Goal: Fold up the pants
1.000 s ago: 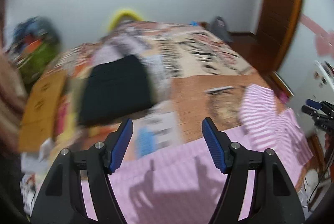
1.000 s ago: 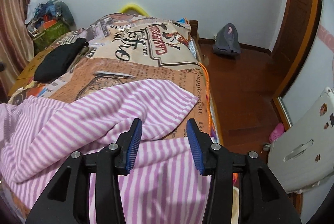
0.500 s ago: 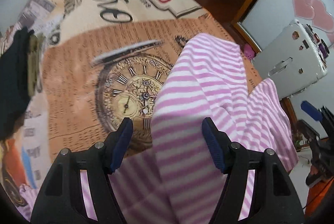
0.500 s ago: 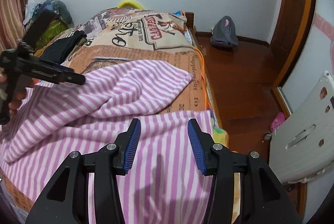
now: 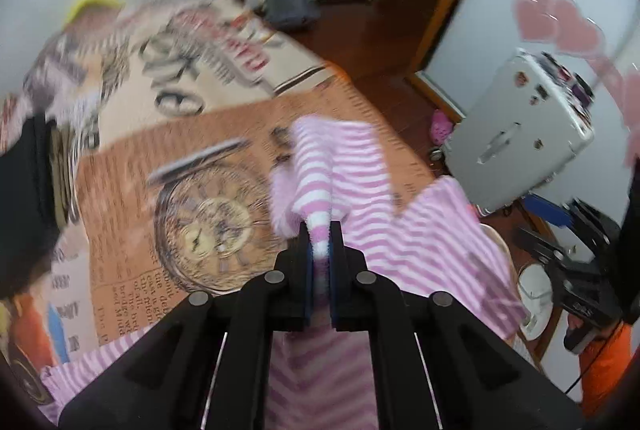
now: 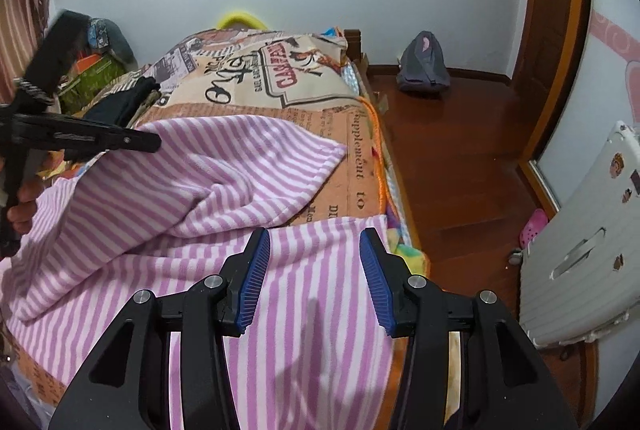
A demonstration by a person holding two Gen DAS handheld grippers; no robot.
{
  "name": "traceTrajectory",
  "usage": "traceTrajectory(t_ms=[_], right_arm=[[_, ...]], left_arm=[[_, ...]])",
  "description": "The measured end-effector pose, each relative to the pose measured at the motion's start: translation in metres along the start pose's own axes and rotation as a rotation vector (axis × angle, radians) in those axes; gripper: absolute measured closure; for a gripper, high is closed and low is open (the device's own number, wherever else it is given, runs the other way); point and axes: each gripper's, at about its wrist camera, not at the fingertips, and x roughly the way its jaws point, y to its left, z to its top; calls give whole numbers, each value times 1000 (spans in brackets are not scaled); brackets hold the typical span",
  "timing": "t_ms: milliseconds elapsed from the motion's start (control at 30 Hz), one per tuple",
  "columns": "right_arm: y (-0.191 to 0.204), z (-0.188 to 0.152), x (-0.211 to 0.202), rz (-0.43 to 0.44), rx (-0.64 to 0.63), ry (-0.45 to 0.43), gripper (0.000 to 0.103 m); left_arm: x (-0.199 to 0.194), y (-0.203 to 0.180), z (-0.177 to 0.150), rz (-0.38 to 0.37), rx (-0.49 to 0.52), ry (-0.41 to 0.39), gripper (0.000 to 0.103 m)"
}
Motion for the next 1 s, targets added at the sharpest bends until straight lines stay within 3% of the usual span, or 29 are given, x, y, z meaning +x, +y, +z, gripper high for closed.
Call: traceTrajectory(t_ms=[300,500,667,833,933,1000], right_arm=[[-4,0,-38,-15,1,-51,60],[-22,-15,-54,-70,33,-38,60],[-46,-35,-64,-107,97,-6,60],[-54,-48,-68,-113,131,22,60],[-52,-49,-69,-100,134,21,60],[-49,-49,-69,-86,130,17,60]], left_arm=[[-7,-95,-32,-56,145,-3,98],[23,-150,-64,-78,209,65,98],[52,-170,-88,-52,221,133,96],[58,-168,-98,-41,203,172,84],[40,-166,-95,-55,197,148,58],[16,-164,-93,-51,197,90,54]])
